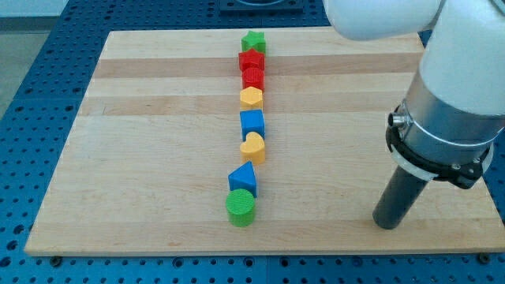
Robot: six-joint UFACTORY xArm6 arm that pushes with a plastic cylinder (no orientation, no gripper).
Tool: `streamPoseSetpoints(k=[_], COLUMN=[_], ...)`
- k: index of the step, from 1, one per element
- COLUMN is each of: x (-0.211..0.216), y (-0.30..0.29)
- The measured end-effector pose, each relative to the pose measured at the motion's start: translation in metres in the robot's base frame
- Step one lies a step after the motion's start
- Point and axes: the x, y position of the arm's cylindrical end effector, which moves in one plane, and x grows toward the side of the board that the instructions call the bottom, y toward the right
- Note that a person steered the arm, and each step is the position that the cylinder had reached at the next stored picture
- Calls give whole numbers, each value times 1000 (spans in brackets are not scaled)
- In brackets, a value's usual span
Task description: Move your arm towards the top center
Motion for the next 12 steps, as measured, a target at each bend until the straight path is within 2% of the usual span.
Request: streamPoseSetpoints(k=[2, 3, 4, 6, 7, 8, 10, 12], x=[5, 25, 28, 29, 4, -53, -177, -274], y=[-1, -26, -68, -193, -240, -264, -274, -273])
